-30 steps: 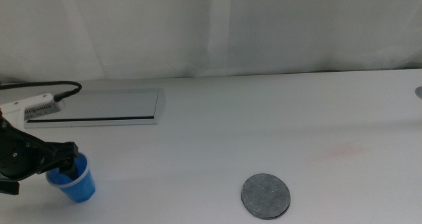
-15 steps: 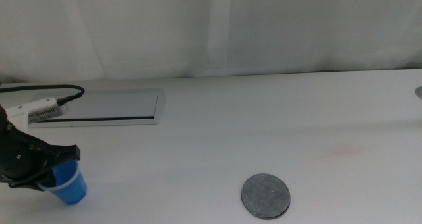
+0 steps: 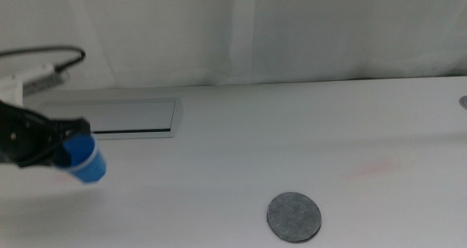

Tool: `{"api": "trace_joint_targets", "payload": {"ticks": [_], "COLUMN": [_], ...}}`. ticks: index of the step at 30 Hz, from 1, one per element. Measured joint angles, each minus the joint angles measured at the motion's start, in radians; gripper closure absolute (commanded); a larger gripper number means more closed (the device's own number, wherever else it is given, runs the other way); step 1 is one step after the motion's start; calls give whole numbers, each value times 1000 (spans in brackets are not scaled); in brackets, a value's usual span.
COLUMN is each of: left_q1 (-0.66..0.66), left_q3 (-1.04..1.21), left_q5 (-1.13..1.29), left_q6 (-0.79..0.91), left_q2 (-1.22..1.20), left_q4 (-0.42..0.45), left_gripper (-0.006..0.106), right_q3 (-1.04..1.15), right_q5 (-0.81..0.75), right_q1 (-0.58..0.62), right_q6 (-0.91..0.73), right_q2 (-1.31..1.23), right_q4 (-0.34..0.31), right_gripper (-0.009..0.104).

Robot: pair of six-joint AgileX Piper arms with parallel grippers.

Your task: Place an empty cup on a cup mat.

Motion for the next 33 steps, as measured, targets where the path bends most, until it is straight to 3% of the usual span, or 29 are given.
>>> {"api": "trace_joint_targets", "payload": {"ticks": [2,5,14,25,33], "left_q1": [-3,-48,-397,-784,-873], "left_q3": [-49,-120,-217,-286,-416], "left_q5": [35,79,78,56,115], "left_q6": [47,72,24,-105,-125], "left_q2": [-28,-53,-55,127,314], "left_q4": [-82,-136,-154,-15,64], "left_gripper": [103,103,103,103,103], "right_q3": [0,0,0,0,0], "right_q5": [0,0,0,0,2], "right_q1": [0,0,0,0,0], "right_q6": [0,0,0,0,0], "right_q2": [0,0,0,0,0], "right_q4": [0,0,0,0,0], "right_gripper": [98,98,98,98,98]}}
